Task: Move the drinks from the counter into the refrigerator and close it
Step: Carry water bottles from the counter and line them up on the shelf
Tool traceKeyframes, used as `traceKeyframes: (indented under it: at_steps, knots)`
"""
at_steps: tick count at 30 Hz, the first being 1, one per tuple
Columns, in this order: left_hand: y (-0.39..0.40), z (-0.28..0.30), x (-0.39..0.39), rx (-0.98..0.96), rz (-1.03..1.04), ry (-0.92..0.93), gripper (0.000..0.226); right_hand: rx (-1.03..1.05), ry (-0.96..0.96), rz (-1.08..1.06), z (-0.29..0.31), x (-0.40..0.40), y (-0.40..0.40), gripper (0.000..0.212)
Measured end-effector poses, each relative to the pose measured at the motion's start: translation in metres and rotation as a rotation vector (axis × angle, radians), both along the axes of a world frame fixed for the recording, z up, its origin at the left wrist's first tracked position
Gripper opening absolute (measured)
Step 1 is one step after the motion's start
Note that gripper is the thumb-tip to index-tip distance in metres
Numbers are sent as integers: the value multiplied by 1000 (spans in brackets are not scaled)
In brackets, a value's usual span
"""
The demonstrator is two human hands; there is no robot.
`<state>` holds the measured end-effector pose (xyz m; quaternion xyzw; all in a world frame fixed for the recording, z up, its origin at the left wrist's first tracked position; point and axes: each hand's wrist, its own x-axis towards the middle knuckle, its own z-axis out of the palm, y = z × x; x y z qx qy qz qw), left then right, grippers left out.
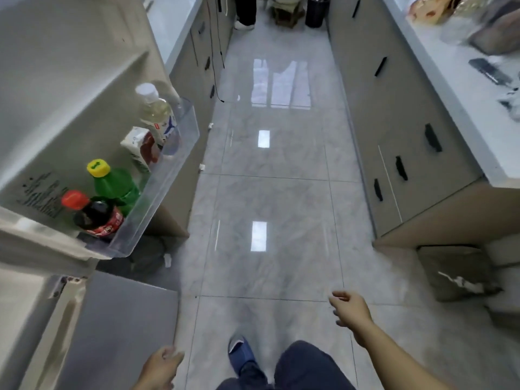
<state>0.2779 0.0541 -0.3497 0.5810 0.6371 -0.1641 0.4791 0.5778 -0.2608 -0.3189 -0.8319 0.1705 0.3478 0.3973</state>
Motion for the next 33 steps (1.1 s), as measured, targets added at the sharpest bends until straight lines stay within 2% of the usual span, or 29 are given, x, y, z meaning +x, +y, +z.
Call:
traceKeyframes:
  at_steps: [5,10,15,22,33]
  knots:
    - [10,-8,42,-67,-27,4,30,-126,80,-106,-5,-25,-46,20]
    - [15,-1,124,-81,-66,-114,30,-204,139,-203,-13,-30,-77,14]
    - [22,4,210,-86,-109,-218,29,-223,197,-245,-25,-2,-87,11]
    - [28,4,283,-6,-64,-139,29,-158,225,-183,-27,121,-59,11]
    - [25,-9,368,-8,81,-51,24,-13,98,29,-8,345,28,29]
